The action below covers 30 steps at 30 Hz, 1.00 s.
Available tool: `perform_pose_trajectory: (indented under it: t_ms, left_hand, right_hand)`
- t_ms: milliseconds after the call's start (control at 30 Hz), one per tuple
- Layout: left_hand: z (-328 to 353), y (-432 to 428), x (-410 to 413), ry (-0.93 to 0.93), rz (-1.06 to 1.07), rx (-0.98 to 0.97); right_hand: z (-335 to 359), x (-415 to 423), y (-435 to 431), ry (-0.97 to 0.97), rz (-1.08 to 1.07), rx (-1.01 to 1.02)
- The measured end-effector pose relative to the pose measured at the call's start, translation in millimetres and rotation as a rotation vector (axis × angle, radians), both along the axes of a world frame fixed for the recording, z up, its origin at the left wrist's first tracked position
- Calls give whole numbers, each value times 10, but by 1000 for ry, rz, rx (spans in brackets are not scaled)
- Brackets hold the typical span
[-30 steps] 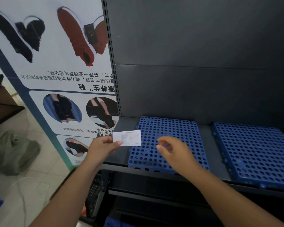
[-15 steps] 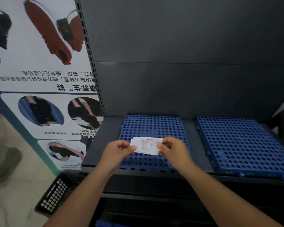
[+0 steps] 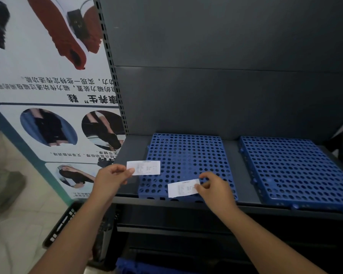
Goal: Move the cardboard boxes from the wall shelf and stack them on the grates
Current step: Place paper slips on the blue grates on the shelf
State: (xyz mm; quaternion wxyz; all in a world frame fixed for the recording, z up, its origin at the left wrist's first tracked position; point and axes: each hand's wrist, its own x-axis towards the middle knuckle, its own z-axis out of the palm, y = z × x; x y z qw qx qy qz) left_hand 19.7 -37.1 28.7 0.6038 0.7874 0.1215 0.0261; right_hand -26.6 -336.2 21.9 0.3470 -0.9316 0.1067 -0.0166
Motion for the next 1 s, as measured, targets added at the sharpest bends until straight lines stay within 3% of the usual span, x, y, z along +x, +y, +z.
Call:
perform_pose_trajectory:
  t_ms: [233, 400, 533, 700, 1000]
  left_hand:
    - [1, -185, -35, -12, -56, -34]
    - [41, -317, -58, -11, -97, -30]
    - [93, -473, -73, -20, -115, -27]
    - [207, -839, -116, -35, -210, -37]
    - [492, -1686, -318, -64, -333, -105]
  right_hand:
    - [-41, -50, -5, -32, 25, -238]
    - [-33, -74, 3, -52, 25, -245]
    - [58, -75, -29, -107, 6, -133]
    - [308, -94, -135, -206, 15, 252]
    - [461, -326, -676, -265, -99, 272]
